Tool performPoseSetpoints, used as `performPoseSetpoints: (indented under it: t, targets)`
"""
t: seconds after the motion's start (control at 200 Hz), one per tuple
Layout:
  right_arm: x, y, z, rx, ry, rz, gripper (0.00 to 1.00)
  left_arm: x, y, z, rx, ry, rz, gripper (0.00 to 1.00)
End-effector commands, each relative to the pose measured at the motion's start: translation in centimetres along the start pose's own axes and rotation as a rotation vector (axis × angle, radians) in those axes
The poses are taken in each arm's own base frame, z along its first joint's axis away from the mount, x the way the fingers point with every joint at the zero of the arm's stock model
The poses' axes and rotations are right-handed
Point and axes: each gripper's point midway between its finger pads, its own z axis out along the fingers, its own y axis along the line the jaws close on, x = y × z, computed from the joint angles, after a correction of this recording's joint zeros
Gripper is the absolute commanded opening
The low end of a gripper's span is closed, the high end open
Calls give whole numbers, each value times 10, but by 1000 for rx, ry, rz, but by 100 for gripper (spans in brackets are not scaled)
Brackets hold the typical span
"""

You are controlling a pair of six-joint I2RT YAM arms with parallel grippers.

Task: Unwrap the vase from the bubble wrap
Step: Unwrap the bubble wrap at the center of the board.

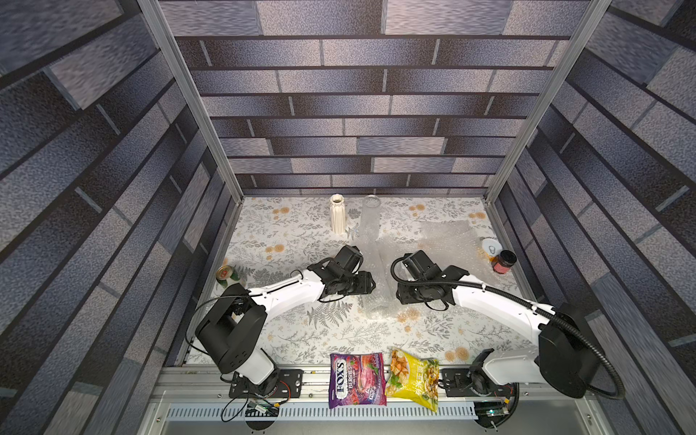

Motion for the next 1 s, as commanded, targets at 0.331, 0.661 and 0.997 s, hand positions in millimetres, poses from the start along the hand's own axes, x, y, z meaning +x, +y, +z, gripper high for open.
performPoseSetpoints:
  t: [0.331,0.661,0.997]
  targets:
    - [-80,-6,0,-80,-29,61,67,-2,22,-6,-112,11,-9,61]
    - [-98,4,40,-127,37,63,38,-8,23,-7,-118,-5,-8,62]
    - [-84,-16,20,-37,-1,42,0,-21,32,-13,-106,-43,-25,62]
